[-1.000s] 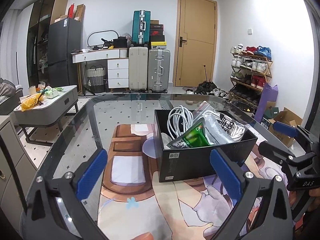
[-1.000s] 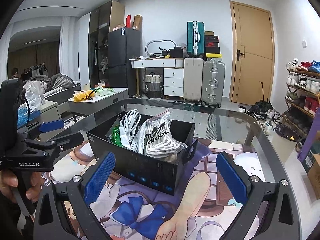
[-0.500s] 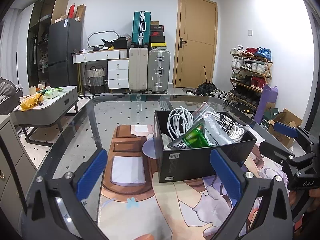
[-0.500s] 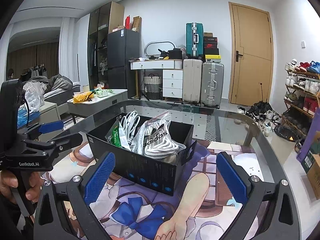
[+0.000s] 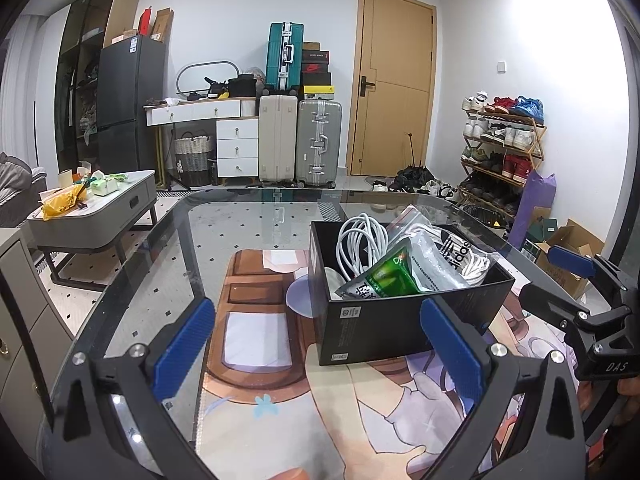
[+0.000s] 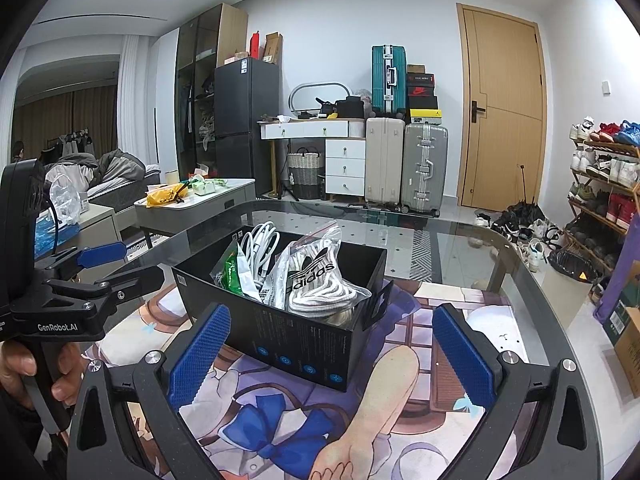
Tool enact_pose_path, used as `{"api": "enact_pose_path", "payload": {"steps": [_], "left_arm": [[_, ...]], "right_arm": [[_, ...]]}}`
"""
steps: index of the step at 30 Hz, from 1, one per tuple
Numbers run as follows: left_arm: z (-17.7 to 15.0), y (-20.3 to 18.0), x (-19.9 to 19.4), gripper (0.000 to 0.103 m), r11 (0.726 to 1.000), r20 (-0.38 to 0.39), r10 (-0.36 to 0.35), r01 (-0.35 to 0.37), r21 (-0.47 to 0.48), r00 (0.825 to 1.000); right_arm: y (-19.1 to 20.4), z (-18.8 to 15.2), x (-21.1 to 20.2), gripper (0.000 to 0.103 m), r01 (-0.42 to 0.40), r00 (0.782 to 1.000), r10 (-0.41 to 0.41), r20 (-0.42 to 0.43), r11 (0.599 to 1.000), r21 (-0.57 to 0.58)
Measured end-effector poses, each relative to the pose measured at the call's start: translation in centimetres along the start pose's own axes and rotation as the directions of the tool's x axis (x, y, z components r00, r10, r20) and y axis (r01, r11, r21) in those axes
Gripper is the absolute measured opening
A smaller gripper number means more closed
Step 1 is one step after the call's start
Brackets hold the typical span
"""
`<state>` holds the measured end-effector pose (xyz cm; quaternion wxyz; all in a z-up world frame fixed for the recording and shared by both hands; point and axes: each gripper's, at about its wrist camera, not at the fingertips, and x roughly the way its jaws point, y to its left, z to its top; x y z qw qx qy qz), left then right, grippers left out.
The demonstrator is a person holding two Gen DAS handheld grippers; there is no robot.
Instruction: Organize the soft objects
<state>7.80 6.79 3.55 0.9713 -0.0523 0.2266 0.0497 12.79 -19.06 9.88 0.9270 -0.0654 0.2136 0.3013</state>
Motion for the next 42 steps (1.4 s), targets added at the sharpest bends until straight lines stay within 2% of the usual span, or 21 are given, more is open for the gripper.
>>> {"api": "enact_pose_path", "payload": {"steps": [42], "left_arm": [[-0.04, -0.58, -0.15, 0.103, 1.0, 0.003, 0.011, -0.011, 0.014, 1.0]], "right_arm": [[0.01, -0.08, -0.03, 0.103, 0.0, 1.0, 0.0, 0.001, 1.0, 0.0]]}}
